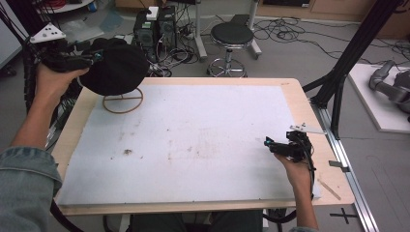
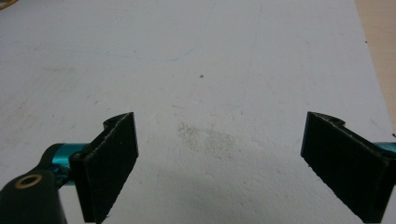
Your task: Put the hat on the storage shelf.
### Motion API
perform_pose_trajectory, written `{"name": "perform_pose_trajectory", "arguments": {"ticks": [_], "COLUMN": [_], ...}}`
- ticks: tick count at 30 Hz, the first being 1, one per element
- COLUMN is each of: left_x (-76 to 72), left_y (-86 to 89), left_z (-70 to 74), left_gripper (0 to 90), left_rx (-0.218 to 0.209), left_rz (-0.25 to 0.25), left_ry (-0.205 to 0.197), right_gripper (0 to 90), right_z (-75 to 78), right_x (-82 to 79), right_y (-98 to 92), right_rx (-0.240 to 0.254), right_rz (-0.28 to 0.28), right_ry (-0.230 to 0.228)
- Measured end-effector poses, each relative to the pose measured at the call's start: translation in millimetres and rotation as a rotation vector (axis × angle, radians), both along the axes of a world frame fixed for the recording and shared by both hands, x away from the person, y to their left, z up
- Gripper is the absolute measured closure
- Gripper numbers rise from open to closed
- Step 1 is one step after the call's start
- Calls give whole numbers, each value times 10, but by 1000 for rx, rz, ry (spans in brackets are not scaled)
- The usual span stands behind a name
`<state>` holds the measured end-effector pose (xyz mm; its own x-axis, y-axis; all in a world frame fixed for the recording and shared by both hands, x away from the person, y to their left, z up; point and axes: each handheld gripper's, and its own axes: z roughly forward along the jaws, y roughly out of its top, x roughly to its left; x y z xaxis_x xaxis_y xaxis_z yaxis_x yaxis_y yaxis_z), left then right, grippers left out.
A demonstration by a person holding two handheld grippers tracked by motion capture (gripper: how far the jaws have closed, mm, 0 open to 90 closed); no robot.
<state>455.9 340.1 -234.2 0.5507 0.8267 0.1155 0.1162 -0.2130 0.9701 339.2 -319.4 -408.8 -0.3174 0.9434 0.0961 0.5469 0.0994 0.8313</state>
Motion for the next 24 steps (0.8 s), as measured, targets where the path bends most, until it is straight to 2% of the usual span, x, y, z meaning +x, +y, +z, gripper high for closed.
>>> {"name": "perform_pose_trajectory", "arguments": {"ticks": [4,5,8,12,20,24], "left_x": [-137,-175,-285,-421,-648,-742], "left_y": [-11,-27,-58,-87,-144,-175], "left_z": [-12,-19,-34,-80,-288,-428], "left_gripper": [363,358,352,344,314,308], "left_rx": [2,-9,3,-11,-17,-33], "left_rz": [-12,-17,-30,-39,-26,-23], "left_ry": [3,4,-7,-17,-18,-9], "right_gripper": [108,108,108,108,108,107], "right_z": [9,7,4,17,47,45], "right_x": [55,72,111,147,187,194], "right_y": [53,68,122,173,258,263], "right_rx": [7,8,3,4,7,11], "right_rz": [12,16,28,41,61,62], "right_ry": [-4,-5,-3,-11,-17,-14]}}
